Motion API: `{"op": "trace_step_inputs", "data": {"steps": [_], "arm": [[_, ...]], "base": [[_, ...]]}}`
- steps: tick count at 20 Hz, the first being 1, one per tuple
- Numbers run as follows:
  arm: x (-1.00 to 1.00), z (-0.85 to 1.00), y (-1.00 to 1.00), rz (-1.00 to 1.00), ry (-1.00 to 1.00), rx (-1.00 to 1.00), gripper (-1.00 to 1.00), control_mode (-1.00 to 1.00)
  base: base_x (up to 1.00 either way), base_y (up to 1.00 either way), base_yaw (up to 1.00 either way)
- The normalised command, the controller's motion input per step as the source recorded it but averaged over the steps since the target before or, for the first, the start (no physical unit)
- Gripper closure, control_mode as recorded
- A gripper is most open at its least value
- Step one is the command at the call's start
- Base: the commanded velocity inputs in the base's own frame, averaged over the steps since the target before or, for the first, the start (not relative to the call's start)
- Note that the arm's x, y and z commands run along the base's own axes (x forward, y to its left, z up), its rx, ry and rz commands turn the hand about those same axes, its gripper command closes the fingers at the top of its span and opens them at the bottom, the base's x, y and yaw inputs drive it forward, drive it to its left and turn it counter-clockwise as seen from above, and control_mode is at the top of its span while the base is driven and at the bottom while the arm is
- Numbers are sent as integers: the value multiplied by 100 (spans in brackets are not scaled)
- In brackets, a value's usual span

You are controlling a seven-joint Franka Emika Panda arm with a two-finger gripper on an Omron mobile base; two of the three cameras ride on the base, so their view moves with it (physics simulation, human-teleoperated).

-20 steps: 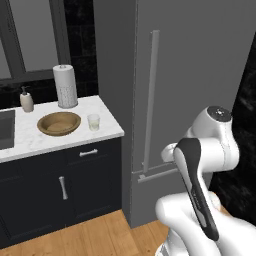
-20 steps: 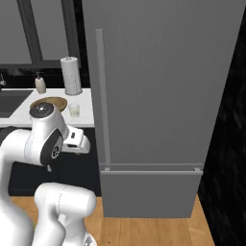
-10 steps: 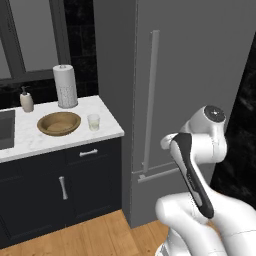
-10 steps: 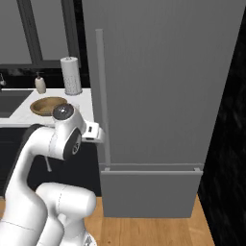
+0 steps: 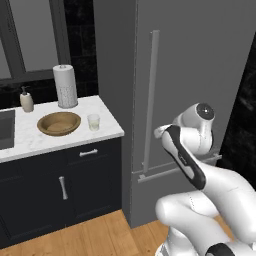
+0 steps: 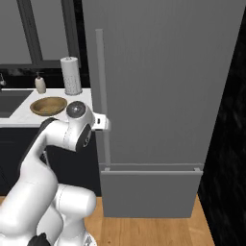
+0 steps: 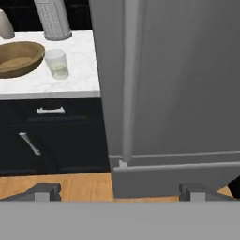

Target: Grab a lemon wedge from the fridge and one ice cube from the ice bowl, and put them in the glass of lemonade.

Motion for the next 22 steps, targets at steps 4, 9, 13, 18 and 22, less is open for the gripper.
{"op": "trace_step_inputs", "data": {"steps": [4, 9, 13, 18, 22], "arm": [[48, 3, 3, 9, -15, 0, -100, -100], [34, 13, 1, 9, -11, 0, -100, -100], [28, 19, 0, 5, -10, 0, -100, -100], [31, 22, 0, 1, -8, 0, -100, -100], [35, 19, 0, 0, 0, 0, -100, -100]], "base": [[0, 0, 0], [0, 0, 0], [0, 0, 0], [0, 0, 0], [0, 0, 0]]}}
